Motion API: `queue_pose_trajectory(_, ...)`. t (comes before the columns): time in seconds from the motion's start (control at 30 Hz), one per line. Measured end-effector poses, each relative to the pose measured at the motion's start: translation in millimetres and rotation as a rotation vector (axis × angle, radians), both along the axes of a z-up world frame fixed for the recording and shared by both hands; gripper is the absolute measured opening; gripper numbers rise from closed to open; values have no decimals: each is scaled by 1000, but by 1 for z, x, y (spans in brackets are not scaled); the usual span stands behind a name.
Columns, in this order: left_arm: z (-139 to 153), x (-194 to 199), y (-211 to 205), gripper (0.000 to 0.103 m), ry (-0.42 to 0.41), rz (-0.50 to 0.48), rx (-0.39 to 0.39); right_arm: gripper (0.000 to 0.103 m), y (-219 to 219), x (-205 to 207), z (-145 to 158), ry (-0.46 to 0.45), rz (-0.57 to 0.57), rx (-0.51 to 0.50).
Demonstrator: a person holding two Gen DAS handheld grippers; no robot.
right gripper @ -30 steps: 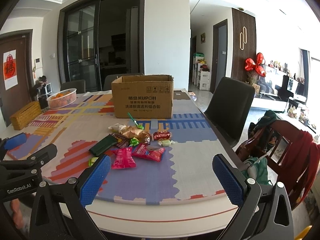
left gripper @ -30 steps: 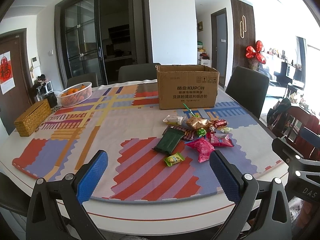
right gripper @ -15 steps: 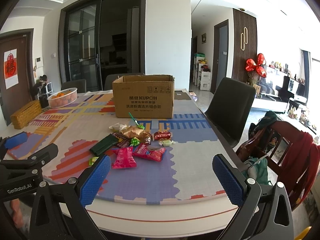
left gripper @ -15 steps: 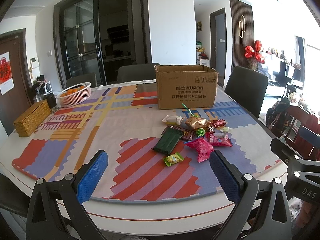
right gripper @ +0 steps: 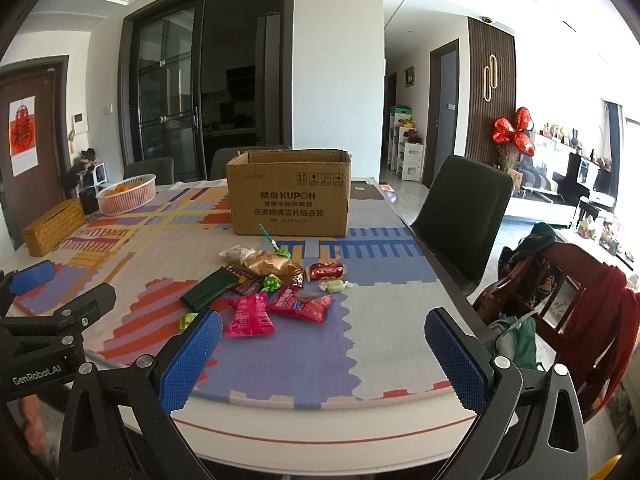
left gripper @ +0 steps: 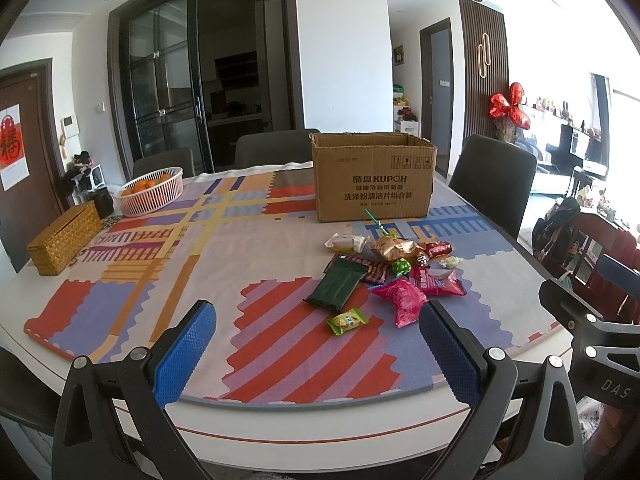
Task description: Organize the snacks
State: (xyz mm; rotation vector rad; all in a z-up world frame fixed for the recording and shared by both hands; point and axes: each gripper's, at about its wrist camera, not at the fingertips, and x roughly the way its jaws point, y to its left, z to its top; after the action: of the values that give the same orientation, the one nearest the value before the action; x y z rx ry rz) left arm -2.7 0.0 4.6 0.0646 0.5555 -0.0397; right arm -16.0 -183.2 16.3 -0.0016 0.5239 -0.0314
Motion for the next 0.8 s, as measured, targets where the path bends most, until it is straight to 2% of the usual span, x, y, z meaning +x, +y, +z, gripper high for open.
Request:
queue_pose_trajectory(0.33,-1,4,-1,103,11,-3,-2,103,2,4,-5,17,9,-2)
queue_pose_trajectory(0.57,-12,18,2,103,45,-39,5,103,4,19,-13,63,39,1)
queue_pose_trajectory(0.8,-29,43,2,88,68,-119,67,102,13,51,-26,106,85,8)
